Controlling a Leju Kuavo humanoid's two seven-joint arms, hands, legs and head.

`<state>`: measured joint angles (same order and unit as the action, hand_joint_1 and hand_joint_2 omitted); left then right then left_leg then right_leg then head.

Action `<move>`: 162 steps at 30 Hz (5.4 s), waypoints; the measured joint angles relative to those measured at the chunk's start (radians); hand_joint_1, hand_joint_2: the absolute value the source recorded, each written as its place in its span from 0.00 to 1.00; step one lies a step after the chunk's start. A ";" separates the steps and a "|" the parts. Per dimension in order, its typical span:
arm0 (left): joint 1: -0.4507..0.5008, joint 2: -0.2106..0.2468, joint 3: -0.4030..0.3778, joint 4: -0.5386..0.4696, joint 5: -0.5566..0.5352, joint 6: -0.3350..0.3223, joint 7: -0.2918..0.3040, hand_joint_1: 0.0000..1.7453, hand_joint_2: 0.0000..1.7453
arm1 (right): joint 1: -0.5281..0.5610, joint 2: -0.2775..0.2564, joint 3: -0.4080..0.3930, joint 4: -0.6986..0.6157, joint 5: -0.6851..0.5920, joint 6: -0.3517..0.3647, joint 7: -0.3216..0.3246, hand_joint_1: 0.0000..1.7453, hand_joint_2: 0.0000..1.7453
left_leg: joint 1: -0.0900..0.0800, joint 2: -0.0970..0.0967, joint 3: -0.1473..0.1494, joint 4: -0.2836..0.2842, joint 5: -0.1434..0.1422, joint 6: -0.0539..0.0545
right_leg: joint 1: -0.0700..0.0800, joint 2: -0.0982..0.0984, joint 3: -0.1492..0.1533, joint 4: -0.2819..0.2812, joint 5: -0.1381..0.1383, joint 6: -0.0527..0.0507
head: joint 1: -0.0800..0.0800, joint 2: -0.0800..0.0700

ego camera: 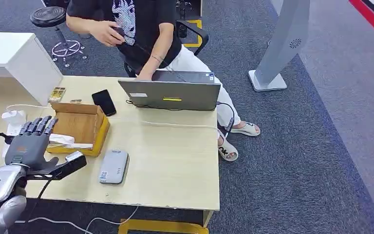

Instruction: Pass the card to the sensor for recognition and then transmit it.

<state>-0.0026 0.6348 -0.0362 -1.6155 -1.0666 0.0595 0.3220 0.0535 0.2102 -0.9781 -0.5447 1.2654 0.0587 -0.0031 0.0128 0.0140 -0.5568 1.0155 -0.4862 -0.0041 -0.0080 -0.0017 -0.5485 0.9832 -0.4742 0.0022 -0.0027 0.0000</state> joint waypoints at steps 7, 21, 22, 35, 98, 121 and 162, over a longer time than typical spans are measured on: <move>-0.009 -0.016 0.000 0.026 0.027 0.011 -0.010 0.00 1.00 | -0.007 -0.012 0.000 0.027 0.000 -0.014 -0.005 0.00 1.00 | 0.000 0.000 0.000 0.000 0.000 0.000 | 0.000 0.000 0.000 0.000 0.000 0.000 | 0.000 0.000; -0.041 -0.032 -0.001 0.070 0.047 0.015 -0.025 0.01 1.00 | -0.020 -0.032 0.000 0.068 0.001 -0.029 -0.011 0.00 1.00 | 0.000 0.000 0.000 0.000 0.000 0.000 | 0.000 0.000 0.000 0.000 0.000 0.000 | 0.000 0.000; -0.042 -0.033 -0.001 0.074 0.047 0.015 -0.027 0.01 1.00 | -0.021 -0.032 0.000 0.071 0.001 -0.029 -0.011 0.00 1.00 | 0.000 0.000 0.000 0.000 0.000 0.000 | 0.000 0.000 0.000 0.000 0.000 0.000 | 0.000 0.000; -0.060 -0.048 -0.003 0.111 0.054 0.027 -0.035 0.17 1.00 | -0.030 -0.044 0.000 0.097 0.011 -0.042 -0.013 0.00 1.00 | 0.000 0.001 0.000 0.000 0.000 0.000 | 0.000 0.000 0.000 0.000 0.000 0.000 | 0.000 0.000; -0.127 -0.096 -0.074 0.220 0.020 0.028 -0.029 0.24 1.00 | -0.052 -0.082 0.009 0.194 0.011 -0.090 -0.021 0.00 1.00 | 0.000 0.000 0.000 0.000 0.000 0.000 | 0.000 0.000 0.000 0.000 0.000 0.000 | 0.000 0.000; -0.123 -0.102 -0.074 0.230 0.017 0.038 -0.024 0.29 1.00 | -0.052 -0.087 0.010 0.201 0.011 -0.099 -0.021 0.00 1.00 | 0.000 0.000 0.000 0.000 0.000 0.000 | 0.000 0.000 0.000 0.000 0.000 0.000 | 0.000 0.000; -0.126 -0.127 -0.082 0.278 0.011 0.054 -0.035 0.88 1.00 | -0.053 -0.091 0.027 0.206 0.000 -0.102 -0.021 0.00 1.00 | 0.000 0.001 0.000 0.000 0.000 0.000 | 0.000 0.000 0.000 0.000 0.000 0.000 | 0.000 0.000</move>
<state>-0.1289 0.5077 -0.1179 -1.3375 -1.0555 0.1137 0.2865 0.0002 0.1194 -0.9514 -0.3384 1.2654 -0.0435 -0.0240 0.0128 0.0147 -0.5567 1.0156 -0.4861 -0.0041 -0.0079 -0.0013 -0.5488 0.9837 -0.4741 0.0022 -0.0027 0.0000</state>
